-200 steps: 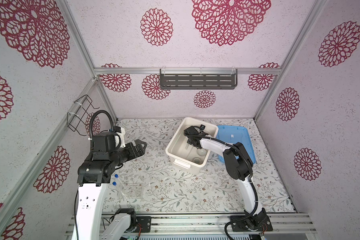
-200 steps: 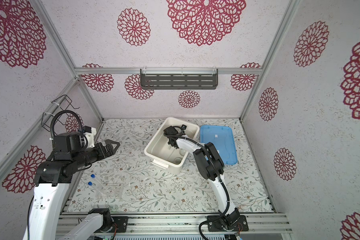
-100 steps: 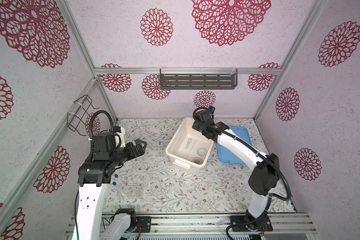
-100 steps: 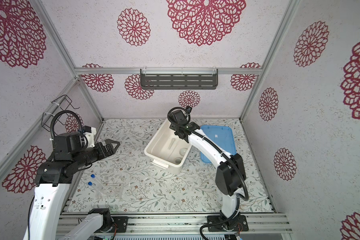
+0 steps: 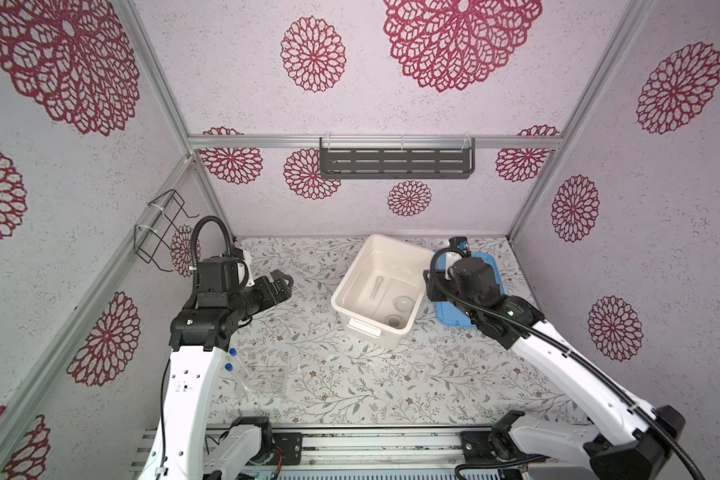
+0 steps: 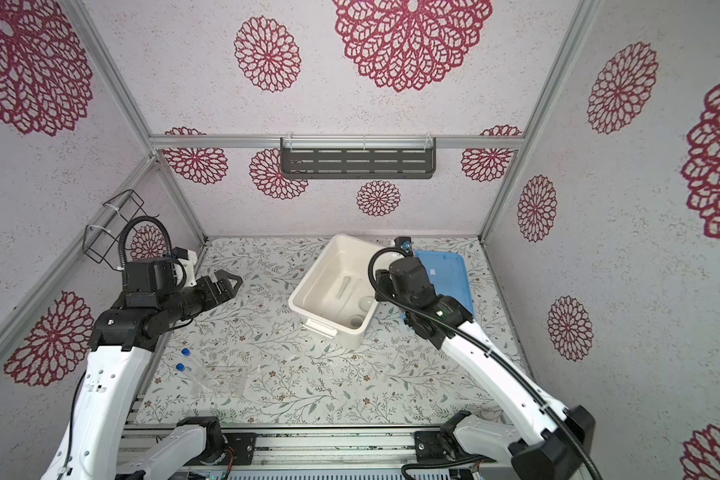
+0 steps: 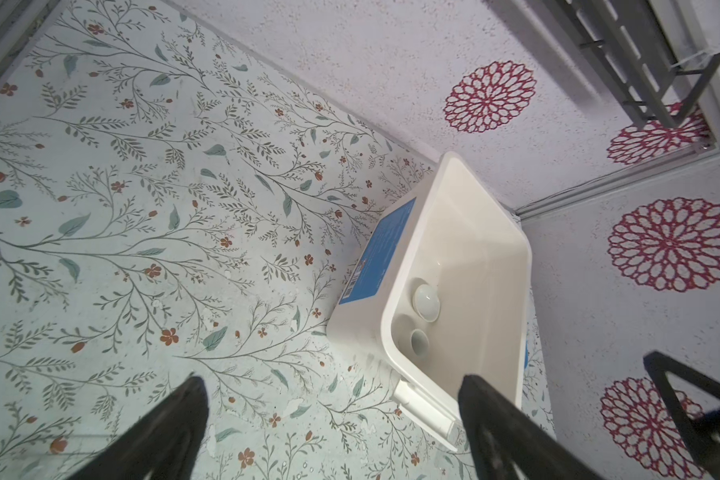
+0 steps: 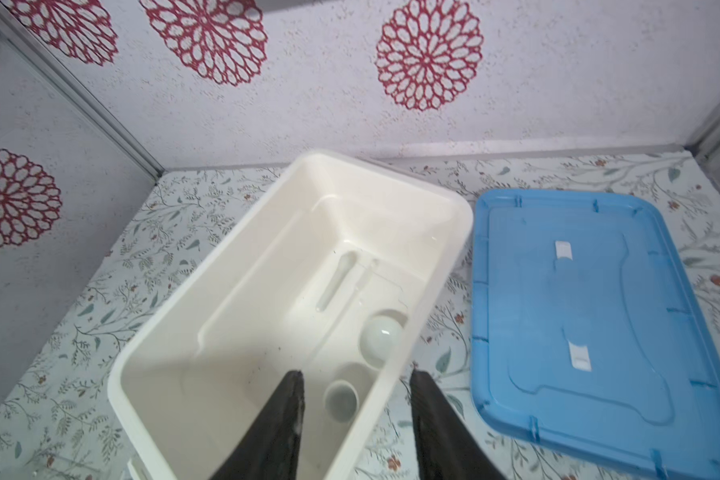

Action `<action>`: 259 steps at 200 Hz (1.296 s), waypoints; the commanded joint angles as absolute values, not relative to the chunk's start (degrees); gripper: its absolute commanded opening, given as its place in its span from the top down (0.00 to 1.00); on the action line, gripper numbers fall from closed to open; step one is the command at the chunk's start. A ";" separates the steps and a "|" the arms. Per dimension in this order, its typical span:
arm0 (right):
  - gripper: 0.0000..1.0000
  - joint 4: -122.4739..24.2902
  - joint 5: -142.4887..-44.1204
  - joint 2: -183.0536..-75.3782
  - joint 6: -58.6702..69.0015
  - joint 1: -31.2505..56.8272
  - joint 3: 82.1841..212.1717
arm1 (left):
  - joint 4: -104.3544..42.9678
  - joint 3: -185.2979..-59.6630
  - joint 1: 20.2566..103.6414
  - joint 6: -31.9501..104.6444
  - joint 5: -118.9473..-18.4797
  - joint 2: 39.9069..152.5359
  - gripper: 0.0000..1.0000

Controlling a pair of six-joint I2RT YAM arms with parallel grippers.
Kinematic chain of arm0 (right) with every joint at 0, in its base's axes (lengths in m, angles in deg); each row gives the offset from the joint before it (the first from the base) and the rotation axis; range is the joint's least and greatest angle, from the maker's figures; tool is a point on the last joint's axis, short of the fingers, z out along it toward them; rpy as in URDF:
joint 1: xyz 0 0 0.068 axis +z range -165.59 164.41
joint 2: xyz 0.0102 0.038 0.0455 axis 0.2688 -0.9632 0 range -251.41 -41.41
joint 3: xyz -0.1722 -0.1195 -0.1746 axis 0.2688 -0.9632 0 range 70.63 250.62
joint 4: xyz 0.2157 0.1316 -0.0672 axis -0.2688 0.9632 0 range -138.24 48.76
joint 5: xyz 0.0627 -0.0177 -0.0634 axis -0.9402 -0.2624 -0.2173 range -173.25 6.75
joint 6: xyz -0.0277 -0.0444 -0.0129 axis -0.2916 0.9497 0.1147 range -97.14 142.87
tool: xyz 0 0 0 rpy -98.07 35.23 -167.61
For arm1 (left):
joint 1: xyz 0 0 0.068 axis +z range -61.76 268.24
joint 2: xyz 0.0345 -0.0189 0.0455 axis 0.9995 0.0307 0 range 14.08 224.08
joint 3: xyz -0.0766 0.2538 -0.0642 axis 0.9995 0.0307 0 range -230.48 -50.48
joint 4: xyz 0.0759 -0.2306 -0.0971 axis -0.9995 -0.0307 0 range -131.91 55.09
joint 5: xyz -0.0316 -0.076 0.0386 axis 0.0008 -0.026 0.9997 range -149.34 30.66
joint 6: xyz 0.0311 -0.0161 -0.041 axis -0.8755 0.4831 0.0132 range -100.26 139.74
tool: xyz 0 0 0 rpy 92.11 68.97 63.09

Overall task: Organize the chemistry lab equipment
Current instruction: 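Move the right gripper back to the table near the blue lid, then lower the right gripper and close it on a second clear tube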

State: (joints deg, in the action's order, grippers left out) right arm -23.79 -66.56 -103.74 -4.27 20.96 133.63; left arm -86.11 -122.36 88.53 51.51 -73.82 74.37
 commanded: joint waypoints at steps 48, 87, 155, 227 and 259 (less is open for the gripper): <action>0.58 -11.42 -74.85 -98.06 -39.01 22.64 114.63 | -80.92 -122.37 88.94 53.97 -69.60 77.19 0.03; 0.55 -6.53 -71.49 -100.14 -48.39 28.38 111.44 | -79.72 -122.29 88.94 54.71 -70.14 78.95 0.03; 0.55 -12.12 -71.13 -109.21 -54.46 37.21 110.18 | -79.01 -119.47 88.93 54.93 -71.37 78.33 0.03; 0.59 -19.09 -73.92 -114.18 -54.22 36.92 106.66 | -77.72 -116.33 88.94 56.19 -73.06 77.54 0.03; 0.64 -17.55 -71.96 -117.38 -52.56 36.33 106.99 | -76.91 -115.36 88.90 57.35 -73.90 77.23 0.03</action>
